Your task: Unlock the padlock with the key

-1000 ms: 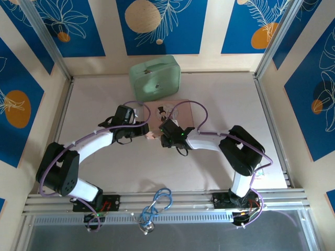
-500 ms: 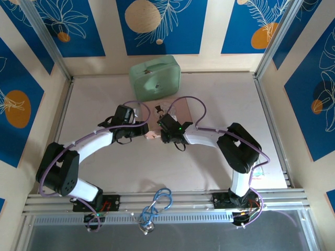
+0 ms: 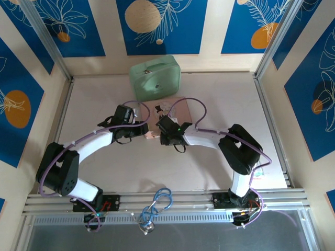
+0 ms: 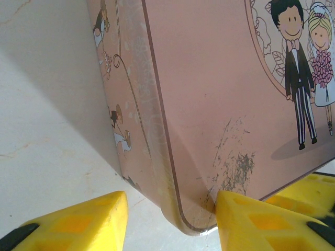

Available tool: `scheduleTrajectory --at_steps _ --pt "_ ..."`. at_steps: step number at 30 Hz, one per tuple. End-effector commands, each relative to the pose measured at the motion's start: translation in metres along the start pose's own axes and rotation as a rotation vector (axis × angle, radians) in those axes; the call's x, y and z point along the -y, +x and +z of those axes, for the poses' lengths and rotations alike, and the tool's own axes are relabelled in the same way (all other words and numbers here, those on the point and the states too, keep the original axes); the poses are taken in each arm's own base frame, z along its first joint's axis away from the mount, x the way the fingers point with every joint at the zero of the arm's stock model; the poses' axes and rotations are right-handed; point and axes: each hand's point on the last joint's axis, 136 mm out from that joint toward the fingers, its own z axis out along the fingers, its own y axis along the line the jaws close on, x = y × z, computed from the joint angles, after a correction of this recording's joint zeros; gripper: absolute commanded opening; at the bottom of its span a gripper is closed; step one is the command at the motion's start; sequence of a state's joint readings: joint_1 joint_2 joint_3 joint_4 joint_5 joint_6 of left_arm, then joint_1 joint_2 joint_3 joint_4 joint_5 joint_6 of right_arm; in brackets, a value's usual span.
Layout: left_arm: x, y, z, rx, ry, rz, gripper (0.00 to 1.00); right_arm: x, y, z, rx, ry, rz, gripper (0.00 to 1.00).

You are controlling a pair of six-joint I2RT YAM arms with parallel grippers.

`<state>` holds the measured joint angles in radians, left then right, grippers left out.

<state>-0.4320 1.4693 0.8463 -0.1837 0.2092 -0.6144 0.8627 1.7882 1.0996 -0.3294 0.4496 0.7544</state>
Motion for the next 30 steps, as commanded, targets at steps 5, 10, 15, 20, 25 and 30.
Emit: scheduleTrajectory --at_steps 5,10,15,20,25,30 --pt "-0.007 -0.003 -0.005 -0.016 -0.038 0.018 0.47 -0.005 -0.017 -0.014 0.103 -0.144 0.024 0.5" --pt "-0.007 -0.003 -0.006 -0.021 -0.037 0.02 0.47 -0.002 -0.007 0.003 0.044 -0.148 -0.02 0.51" --pt "-0.007 -0.002 -0.006 -0.022 -0.033 0.02 0.47 0.003 -0.001 0.006 0.024 -0.127 -0.051 0.5" --pt "-0.007 -0.002 -0.006 -0.024 -0.033 0.016 0.47 0.001 0.007 0.015 -0.008 -0.065 -0.15 0.54" --pt "-0.006 -0.002 -0.007 -0.024 -0.032 0.016 0.47 0.005 0.009 0.025 -0.022 0.021 -0.232 0.56" --pt "-0.008 -0.002 -0.008 -0.026 -0.038 0.019 0.47 0.004 0.002 0.028 0.005 0.067 -0.291 0.55"
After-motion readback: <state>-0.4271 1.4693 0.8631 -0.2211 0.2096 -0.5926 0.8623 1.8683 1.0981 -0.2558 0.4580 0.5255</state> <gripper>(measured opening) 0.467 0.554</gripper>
